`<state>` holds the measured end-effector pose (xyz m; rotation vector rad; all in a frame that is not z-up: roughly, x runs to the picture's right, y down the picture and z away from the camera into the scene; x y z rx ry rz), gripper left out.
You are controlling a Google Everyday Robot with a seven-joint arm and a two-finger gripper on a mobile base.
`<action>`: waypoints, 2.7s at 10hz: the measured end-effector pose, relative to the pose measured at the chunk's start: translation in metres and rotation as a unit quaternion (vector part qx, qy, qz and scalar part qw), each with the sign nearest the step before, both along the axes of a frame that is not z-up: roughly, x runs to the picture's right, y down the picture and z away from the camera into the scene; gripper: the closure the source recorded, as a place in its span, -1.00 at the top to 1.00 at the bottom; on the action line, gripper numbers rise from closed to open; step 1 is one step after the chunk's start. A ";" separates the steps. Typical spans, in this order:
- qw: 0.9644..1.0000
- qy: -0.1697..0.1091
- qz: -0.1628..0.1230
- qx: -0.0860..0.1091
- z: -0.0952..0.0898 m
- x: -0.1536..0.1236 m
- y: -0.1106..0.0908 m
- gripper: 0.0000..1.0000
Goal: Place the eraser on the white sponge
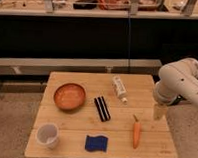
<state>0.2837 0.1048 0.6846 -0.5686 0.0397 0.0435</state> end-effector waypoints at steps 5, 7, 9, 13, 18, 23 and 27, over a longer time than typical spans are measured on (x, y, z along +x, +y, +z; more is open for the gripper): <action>1.000 0.000 0.000 0.000 0.000 0.000 0.000 0.60; 1.000 0.000 0.000 0.000 0.000 0.000 0.000 0.60; 1.000 0.000 0.000 0.000 0.000 0.000 0.000 0.60; 1.000 0.000 0.000 0.000 0.000 0.000 0.000 0.60; 0.999 -0.020 -0.025 0.003 0.010 -0.032 -0.001 0.60; 0.995 -0.058 -0.079 0.008 0.031 -0.083 -0.001 0.60; 0.990 -0.085 -0.114 0.011 0.047 -0.114 -0.001 0.60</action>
